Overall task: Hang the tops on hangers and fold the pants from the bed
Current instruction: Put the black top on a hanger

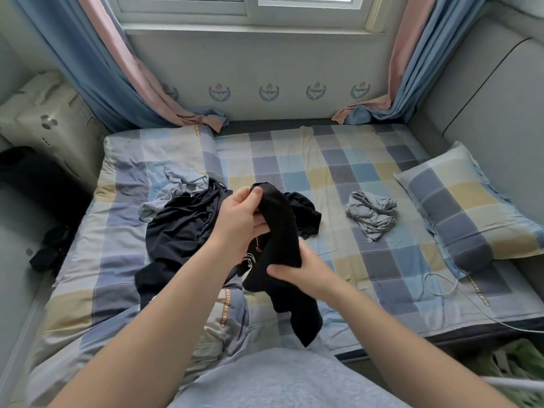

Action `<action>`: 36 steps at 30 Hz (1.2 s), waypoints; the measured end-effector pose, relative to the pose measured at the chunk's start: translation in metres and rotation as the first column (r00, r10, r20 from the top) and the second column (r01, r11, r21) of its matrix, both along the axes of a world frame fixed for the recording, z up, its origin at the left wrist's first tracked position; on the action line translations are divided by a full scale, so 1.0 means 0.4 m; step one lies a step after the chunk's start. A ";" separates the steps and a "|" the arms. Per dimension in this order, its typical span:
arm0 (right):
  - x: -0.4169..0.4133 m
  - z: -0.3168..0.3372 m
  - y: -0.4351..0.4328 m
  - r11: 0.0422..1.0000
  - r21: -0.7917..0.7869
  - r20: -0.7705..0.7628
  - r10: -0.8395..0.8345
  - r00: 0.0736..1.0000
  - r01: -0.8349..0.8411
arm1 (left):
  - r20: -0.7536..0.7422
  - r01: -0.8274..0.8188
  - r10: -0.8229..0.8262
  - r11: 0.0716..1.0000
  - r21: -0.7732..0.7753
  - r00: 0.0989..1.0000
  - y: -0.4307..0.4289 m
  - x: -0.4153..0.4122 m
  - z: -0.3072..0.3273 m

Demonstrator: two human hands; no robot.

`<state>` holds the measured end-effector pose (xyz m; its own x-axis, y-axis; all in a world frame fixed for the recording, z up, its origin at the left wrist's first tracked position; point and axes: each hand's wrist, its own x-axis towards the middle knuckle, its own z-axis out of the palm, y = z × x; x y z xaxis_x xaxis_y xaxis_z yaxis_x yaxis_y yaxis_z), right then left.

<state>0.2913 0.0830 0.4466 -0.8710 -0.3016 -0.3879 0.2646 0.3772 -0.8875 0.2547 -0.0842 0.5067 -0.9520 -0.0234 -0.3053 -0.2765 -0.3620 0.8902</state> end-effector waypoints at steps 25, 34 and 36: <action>-0.118 0.259 0.052 0.990 -0.105 -0.438 -0.131 0.890 0.094 | 0.075 0.438 -0.458 0.771 -0.462 0.886 0.082 0.049 -0.105; -0.125 0.312 0.039 0.811 -0.428 -0.164 -0.504 0.848 0.399 | -0.011 0.024 -0.045 0.708 -0.706 0.999 0.124 0.062 -0.145; -0.128 0.298 0.048 0.757 -0.445 -0.085 -0.567 0.819 0.478 | -0.010 -0.021 0.020 0.689 -0.724 1.000 0.099 0.063 -0.160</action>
